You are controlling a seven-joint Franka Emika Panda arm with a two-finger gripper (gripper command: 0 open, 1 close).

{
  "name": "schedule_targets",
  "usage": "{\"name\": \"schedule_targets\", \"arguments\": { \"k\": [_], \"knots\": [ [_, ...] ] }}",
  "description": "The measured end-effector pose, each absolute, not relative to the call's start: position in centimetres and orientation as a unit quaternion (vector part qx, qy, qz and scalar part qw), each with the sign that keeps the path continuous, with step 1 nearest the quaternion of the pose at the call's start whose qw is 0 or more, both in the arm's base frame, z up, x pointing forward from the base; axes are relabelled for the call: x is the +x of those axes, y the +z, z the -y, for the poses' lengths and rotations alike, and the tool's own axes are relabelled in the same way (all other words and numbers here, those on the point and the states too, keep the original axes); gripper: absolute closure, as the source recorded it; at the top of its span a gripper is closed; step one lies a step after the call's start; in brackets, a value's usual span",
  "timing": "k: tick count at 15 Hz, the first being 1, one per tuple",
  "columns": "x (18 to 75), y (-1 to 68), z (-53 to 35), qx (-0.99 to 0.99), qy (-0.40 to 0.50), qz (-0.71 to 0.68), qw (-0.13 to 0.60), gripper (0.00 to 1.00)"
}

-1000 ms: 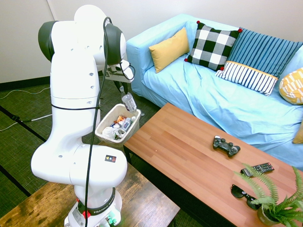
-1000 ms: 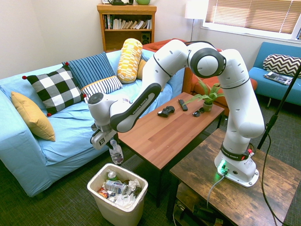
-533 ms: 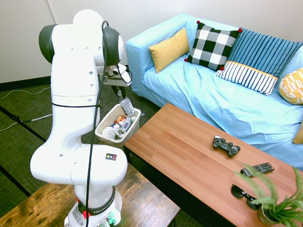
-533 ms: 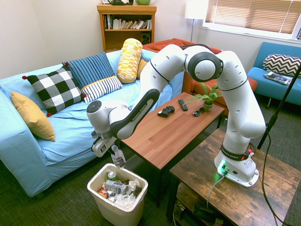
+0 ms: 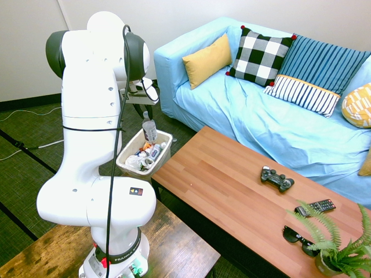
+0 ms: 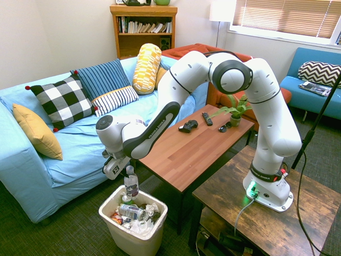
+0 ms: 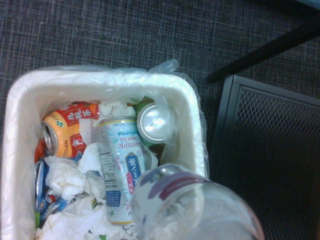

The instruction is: Throw the bottle in the trash bin

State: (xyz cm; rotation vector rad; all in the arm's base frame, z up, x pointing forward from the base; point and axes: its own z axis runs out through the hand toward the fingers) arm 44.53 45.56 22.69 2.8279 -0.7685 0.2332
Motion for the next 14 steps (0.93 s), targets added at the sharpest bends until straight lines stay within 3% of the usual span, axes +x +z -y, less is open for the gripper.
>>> {"name": "schedule_targets", "arguments": {
  "k": [14],
  "knots": [
    [45.06,22.38,-44.74,0.955,0.078,0.268,0.105,0.0]
  ]
}}
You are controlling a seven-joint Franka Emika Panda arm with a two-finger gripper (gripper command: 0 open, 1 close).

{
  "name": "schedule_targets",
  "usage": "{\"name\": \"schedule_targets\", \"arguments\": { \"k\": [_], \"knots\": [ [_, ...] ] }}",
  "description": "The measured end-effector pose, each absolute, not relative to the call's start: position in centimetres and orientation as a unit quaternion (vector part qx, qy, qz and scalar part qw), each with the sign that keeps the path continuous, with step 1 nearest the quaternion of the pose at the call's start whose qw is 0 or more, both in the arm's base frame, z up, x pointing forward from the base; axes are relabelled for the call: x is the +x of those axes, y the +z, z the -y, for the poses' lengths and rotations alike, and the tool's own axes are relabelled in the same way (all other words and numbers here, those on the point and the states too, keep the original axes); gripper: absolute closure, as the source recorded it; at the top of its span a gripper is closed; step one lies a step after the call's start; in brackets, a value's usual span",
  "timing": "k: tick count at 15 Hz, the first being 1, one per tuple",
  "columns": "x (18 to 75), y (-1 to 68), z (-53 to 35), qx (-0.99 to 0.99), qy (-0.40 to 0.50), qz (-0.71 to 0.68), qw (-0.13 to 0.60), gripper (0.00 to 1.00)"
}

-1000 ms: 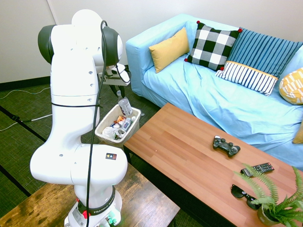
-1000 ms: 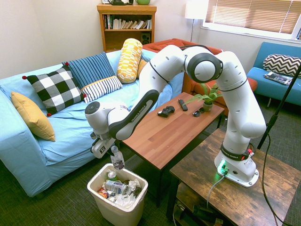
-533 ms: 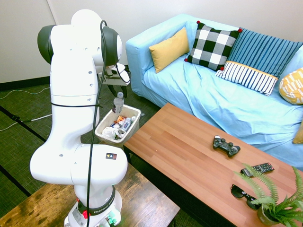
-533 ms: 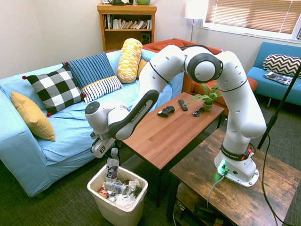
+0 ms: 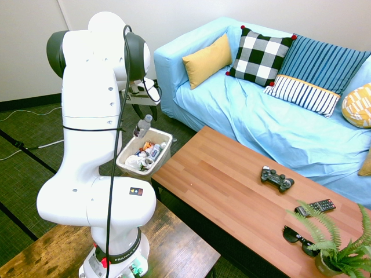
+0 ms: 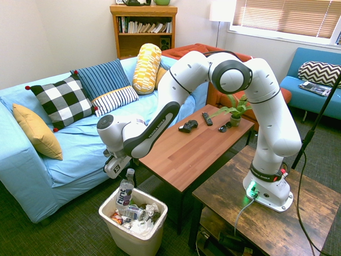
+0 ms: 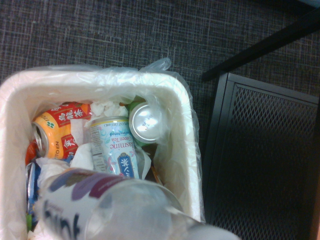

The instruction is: Throw the bottle in the trash bin

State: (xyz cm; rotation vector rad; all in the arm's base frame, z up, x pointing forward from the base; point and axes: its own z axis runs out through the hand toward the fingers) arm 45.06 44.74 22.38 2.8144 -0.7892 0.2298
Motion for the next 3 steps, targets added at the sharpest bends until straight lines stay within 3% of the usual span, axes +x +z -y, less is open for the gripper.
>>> {"name": "schedule_targets", "arguments": {
  "k": [3],
  "knots": [
    [45.04,22.39,-44.77,0.955,0.077,0.269,0.103,0.0]
  ]
}}
